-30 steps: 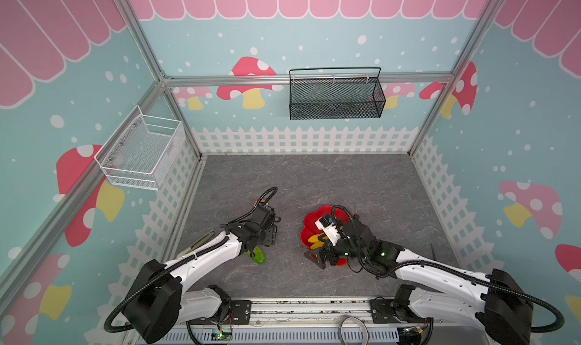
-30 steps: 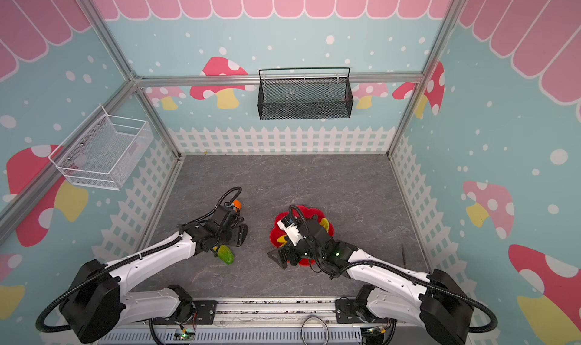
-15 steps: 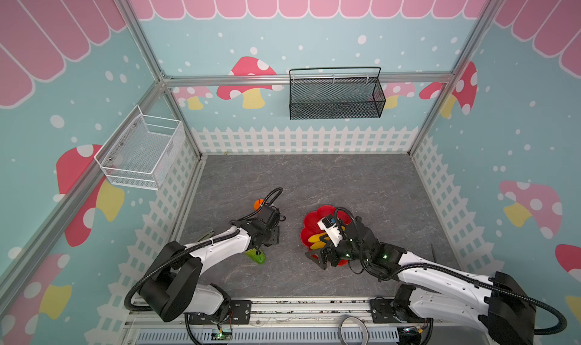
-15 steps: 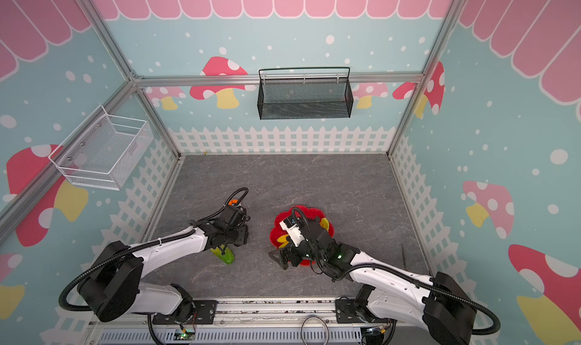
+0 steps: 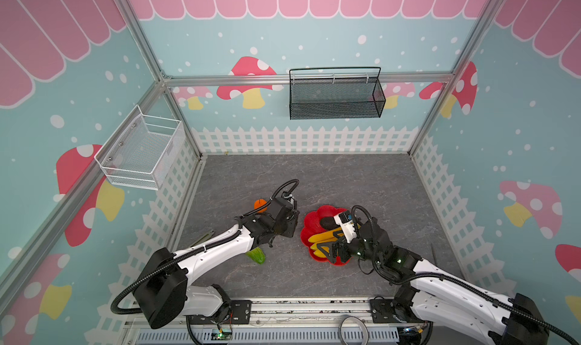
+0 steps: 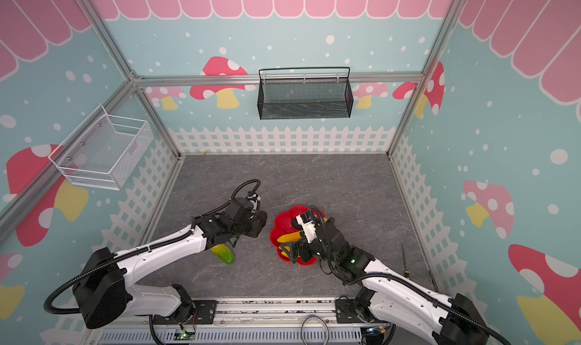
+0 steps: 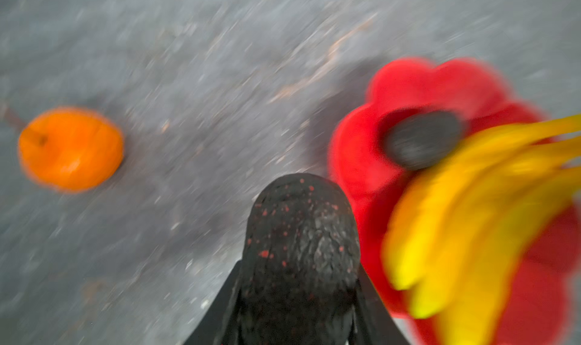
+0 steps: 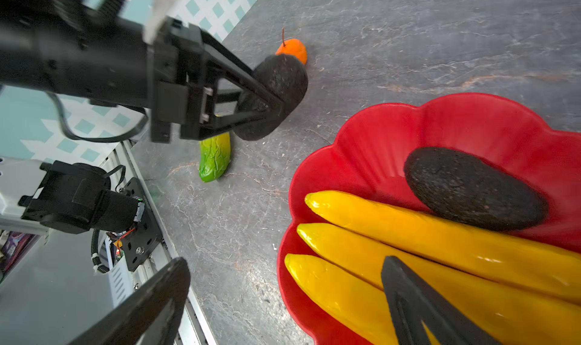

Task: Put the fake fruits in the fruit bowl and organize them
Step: 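Place the second avocado into the bowl beside the first with the left gripper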

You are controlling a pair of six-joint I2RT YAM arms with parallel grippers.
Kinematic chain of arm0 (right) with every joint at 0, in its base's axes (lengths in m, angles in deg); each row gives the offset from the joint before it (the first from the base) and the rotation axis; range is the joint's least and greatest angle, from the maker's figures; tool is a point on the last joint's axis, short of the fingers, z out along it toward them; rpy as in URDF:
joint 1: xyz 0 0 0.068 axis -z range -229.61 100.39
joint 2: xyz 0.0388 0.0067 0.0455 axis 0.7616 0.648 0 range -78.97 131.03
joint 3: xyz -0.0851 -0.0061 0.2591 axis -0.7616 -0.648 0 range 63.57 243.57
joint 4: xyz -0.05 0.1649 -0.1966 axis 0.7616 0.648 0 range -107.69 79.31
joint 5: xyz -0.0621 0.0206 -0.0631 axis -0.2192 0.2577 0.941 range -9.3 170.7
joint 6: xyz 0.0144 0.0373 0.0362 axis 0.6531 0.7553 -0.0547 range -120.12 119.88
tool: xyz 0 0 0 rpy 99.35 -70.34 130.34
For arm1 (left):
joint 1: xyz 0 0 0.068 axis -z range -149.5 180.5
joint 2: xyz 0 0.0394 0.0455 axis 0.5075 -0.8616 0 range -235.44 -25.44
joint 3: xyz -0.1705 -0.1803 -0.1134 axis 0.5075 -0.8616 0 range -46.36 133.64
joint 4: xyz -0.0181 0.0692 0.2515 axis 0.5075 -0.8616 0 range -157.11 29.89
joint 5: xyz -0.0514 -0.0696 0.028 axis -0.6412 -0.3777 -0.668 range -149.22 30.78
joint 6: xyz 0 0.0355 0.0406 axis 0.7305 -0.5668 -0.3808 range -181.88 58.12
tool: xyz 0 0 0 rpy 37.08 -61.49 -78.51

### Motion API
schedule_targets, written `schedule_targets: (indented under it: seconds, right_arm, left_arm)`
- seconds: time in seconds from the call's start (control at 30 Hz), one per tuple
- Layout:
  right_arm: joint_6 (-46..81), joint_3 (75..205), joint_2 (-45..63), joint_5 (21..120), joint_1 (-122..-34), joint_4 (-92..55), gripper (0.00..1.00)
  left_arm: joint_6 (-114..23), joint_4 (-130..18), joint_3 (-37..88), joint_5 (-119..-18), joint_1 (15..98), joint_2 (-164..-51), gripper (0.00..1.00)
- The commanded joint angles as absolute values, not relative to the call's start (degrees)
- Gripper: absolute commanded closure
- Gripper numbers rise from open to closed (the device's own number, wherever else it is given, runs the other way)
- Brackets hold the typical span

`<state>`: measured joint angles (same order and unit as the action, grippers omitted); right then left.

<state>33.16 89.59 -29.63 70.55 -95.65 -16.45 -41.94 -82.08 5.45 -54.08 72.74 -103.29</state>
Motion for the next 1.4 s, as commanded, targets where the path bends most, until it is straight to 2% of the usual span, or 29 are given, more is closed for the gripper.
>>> schedule_targets:
  seconds: [0.0,0.33,0.73,1.13,1.27,1.37]
  right_arm:
    - [35.2,87.4,-30.7,69.0,-93.7,-14.9,0.02]
    - [36.5,84.8,-35.6,68.8,-92.7,-13.2,0.02]
    - [36.3,84.3,-37.4,68.0,-90.9,-11.7,0.02]
    - [35.8,85.3,-35.2,67.5,-90.7,-12.3,0.02]
    - [31.7,87.7,-31.4,64.5,-91.1,-12.4,0.02]
    - [29.1,91.0,-28.3,64.0,-93.2,-13.1,0.02]
  left_arm:
    - [-44.9,-81.2,10.3,-60.1,73.2,-107.3,0.63]
    - [-48.6,-82.6,22.3,-58.8,77.2,-123.7,0.62]
    - [-49.1,-81.8,24.0,-55.2,78.5,-129.9,0.57]
    - [-49.4,-81.5,22.7,-53.7,78.9,-126.0,0.33]
    - [-46.9,-81.5,19.4,-51.1,79.1,-119.4,0.33]
    - [-42.2,-81.8,13.6,-44.8,79.1,-111.8,0.32]
